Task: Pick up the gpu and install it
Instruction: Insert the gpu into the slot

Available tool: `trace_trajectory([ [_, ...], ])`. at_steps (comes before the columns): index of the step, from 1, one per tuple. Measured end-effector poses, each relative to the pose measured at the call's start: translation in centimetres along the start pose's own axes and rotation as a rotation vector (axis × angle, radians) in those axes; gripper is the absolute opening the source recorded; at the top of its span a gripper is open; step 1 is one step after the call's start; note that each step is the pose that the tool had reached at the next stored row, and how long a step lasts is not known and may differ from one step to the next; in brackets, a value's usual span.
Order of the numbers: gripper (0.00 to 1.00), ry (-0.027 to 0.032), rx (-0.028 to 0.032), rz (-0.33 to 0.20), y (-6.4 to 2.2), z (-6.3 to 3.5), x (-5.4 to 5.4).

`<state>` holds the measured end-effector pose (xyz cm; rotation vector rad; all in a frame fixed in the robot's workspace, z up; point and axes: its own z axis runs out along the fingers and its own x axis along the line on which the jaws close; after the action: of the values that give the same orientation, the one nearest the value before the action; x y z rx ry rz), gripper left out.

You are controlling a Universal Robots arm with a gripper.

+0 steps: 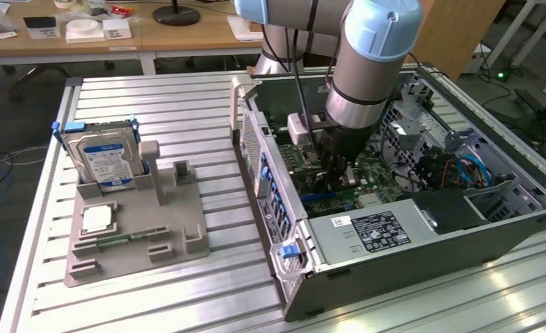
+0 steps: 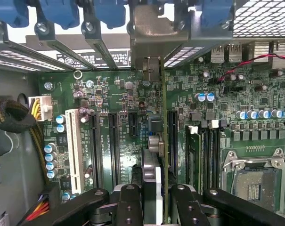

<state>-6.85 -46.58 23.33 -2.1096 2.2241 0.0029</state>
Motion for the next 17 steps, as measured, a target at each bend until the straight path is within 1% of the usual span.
trace_trajectory([
  [10,0.28,0.0001,-0.0001,0.0,0.09,0.55,0.03],
  [17,0.28,-0.0002,0.0001,0.0,0.08,0.35,0.02],
])
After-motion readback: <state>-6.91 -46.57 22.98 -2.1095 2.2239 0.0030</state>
